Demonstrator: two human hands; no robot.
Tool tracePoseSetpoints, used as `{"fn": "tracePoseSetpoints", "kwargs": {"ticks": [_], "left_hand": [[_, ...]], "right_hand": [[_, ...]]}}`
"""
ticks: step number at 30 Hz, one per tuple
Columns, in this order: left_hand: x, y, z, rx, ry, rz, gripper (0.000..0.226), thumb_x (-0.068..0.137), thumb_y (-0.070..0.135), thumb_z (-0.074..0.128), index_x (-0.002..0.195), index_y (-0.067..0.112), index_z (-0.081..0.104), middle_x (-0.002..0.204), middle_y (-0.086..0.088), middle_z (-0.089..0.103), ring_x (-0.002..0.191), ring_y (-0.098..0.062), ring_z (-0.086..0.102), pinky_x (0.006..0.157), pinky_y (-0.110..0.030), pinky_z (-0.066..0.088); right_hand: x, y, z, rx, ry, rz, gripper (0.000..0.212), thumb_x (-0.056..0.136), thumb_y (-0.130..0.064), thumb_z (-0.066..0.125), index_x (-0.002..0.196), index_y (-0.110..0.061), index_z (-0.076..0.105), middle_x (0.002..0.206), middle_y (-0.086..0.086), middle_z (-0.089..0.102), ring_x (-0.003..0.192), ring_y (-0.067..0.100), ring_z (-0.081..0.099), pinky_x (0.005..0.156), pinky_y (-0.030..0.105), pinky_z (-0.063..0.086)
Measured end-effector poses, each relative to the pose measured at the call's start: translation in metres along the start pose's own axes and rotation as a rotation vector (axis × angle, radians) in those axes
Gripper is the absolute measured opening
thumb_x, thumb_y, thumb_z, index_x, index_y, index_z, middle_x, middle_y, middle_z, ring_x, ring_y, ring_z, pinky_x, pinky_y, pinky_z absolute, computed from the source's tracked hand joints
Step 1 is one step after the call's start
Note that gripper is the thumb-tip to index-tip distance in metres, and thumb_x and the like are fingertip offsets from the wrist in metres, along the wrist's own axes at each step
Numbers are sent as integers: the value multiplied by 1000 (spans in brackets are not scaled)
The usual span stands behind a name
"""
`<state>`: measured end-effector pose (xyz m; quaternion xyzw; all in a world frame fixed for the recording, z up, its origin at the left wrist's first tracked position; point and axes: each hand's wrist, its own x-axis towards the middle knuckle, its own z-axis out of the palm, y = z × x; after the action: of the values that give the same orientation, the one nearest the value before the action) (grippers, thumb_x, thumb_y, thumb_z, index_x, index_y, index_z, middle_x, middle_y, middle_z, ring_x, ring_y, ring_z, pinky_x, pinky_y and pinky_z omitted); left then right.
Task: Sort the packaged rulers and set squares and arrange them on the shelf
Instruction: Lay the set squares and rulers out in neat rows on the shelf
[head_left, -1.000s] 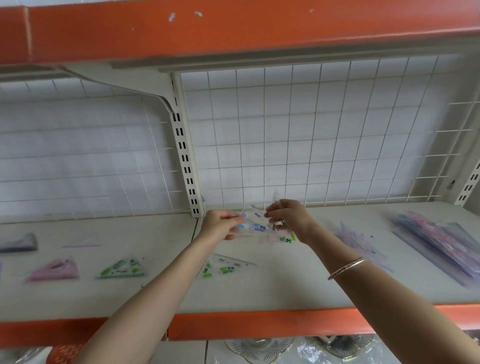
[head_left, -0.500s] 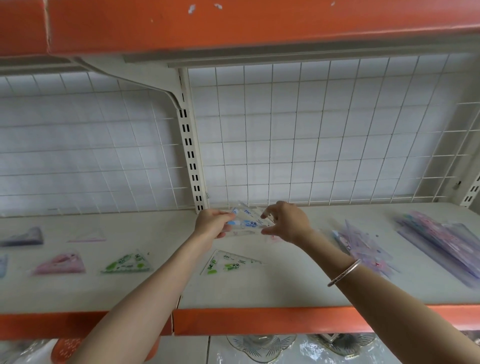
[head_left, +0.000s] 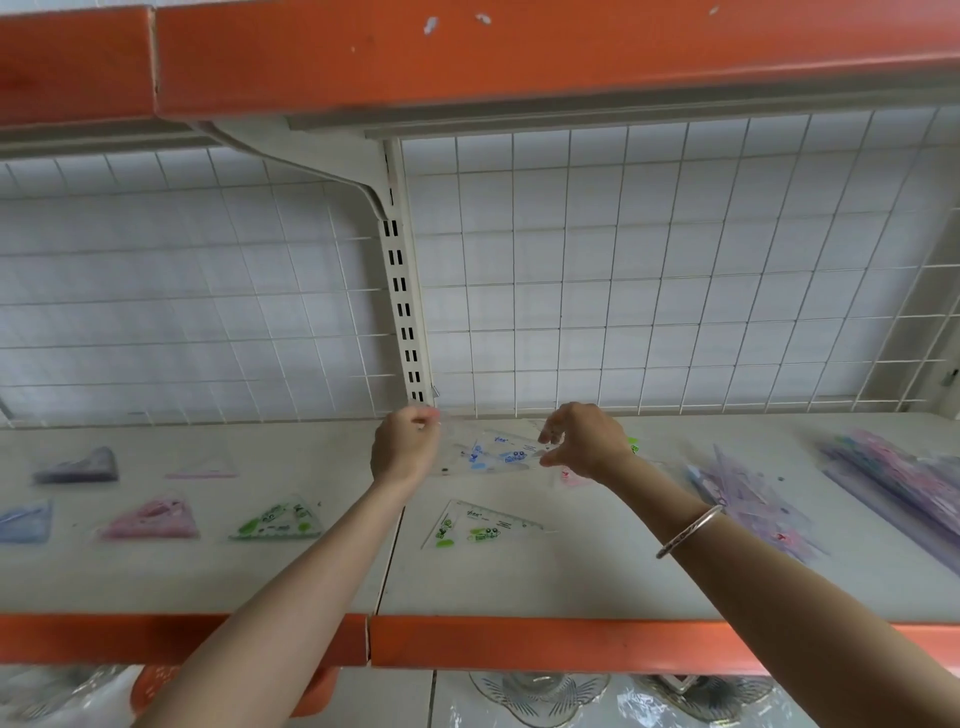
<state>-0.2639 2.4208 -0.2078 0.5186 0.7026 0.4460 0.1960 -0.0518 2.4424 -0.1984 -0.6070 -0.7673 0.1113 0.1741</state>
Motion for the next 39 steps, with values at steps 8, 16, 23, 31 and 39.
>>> {"fn": "tracePoseSetpoints", "kwargs": {"ticks": [8,16,23,31,39], "left_hand": [[8,-15,-16,-20,29,-7,34,87,0,46,94,21,71,107,3,68,100,-17,61,82,-25,45],[14,-29,-24,7,25,-9,43,83,-3,43,97,23,74,106,3,68,102,-17,61,86,-28,48],[10,-29,-22,-34,-11,36,36,84,-3,45,89,23,70,105,4,68,100,-13,58,81,-24,43],[0,-15,-14,-139,-168,96,29,90,4,49,93,22,72,105,7,66,102,-11,57,82,-21,42],[-15,-3,-3,-197,-312,214,25,93,38,57,91,19,73,94,11,72,95,-3,62,84,-18,43]], "right_hand": [[20,-20,16,72,-124,49,24,66,-17,82,88,-17,72,90,-4,72,82,15,65,71,26,52],[32,-29,32,77,-189,92,27,64,-20,84,88,-13,73,91,0,72,86,18,66,77,31,55],[28,-28,27,209,-106,120,33,75,-29,77,93,-3,69,92,6,71,80,21,63,67,30,50],[13,-52,0,756,-77,236,46,103,-31,26,97,-4,63,77,6,49,68,16,44,62,28,36],[8,-55,1,1454,-8,313,25,98,-4,40,82,-3,59,70,9,47,60,17,41,55,25,34]]}}
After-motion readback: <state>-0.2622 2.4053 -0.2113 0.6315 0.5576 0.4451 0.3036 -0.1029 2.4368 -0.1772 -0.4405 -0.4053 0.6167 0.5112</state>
